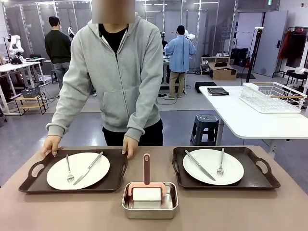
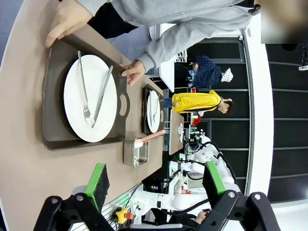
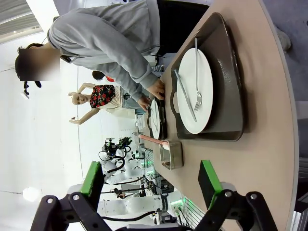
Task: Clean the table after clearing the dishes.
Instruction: When the left (or right) Handle tray is removed, use the left hand (or right hand) to clean the left (or right) side of the table with the Lint Roller.
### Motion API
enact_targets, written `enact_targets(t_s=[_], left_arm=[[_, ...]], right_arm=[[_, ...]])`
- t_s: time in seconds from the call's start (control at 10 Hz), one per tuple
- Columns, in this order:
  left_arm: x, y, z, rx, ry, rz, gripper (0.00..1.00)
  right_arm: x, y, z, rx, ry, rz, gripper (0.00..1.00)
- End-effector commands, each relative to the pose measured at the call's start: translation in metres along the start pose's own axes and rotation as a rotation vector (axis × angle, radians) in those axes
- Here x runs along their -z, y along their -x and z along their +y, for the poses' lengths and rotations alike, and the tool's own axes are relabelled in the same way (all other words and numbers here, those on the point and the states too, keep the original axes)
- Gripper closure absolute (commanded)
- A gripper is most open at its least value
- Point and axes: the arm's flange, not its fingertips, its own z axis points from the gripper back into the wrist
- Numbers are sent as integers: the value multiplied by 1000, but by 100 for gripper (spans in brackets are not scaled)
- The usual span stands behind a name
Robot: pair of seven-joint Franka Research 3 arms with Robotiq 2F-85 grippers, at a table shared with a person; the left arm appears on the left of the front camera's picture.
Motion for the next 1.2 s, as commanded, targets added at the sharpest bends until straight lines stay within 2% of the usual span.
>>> enact_targets(t_s=[0.0,1.0,1.1], left_arm=[[-5,0,-2,2,6,1,0],[0,0,0,0,0,0,0],[20,-10,-26,156,-109,53,0]], right_arm=[[-2,1,3,6,-5,-3,0],[-2,1,3,6,-5,-3,0],[-2,1,3,6,-5,-3,0]])
